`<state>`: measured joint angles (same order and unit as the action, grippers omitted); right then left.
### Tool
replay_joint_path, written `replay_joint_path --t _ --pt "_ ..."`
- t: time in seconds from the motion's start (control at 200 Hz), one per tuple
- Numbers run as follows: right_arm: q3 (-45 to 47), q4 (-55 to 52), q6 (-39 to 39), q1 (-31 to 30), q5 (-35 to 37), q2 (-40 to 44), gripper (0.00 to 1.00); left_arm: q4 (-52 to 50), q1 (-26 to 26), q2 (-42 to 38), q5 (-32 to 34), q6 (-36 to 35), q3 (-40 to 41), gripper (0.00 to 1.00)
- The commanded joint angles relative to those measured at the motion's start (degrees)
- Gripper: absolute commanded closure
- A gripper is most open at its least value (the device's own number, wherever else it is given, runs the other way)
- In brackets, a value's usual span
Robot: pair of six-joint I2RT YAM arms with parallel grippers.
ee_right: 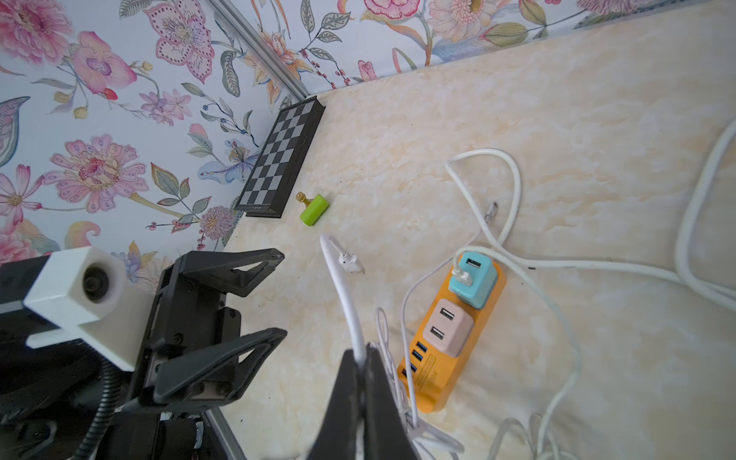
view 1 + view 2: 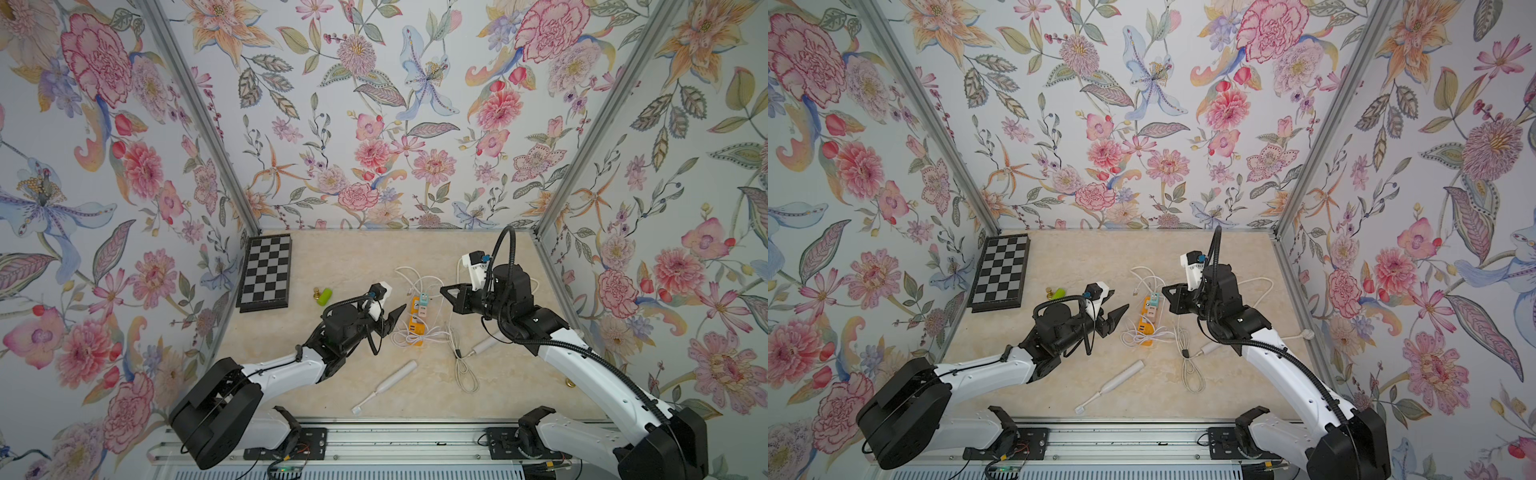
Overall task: Charge the electric toothbrush
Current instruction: Pick up the charging cable from the center of the board.
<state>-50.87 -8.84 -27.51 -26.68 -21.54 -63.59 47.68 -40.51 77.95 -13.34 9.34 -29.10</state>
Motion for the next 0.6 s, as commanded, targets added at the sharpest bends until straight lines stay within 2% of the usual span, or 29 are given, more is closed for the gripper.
replay_joint_path --t 0.0,0.135,0.275,0.425,0.595 --pt "0.7 -0.2 -1.9 1.2 -3.8 2.0 1.00 7.4 0.5 3.0 -5.2 -3.2 0.4 0.43" --pt "0.5 -0.3 -2.5 1.7 -4.9 3.2 1.00 9.0 0.5 6.4 -4.6 -4.1 -1.5 0.53" --pt "0.1 -0.7 -3.1 2.3 -5.8 3.7 1.00 12.0 0.5 7.4 -4.1 -5.0 -2.0 0.56" --pt "0.0 -0.9 -3.3 2.4 -6.5 4.0 1.00 6.5 0.5 10.5 -6.4 -6.8 -7.2 0.62" --pt "0.4 -0.9 -3.5 2.4 -6.3 4.7 1.00 6.1 0.5 11.3 -6.7 -7.3 -9.1 0.69"
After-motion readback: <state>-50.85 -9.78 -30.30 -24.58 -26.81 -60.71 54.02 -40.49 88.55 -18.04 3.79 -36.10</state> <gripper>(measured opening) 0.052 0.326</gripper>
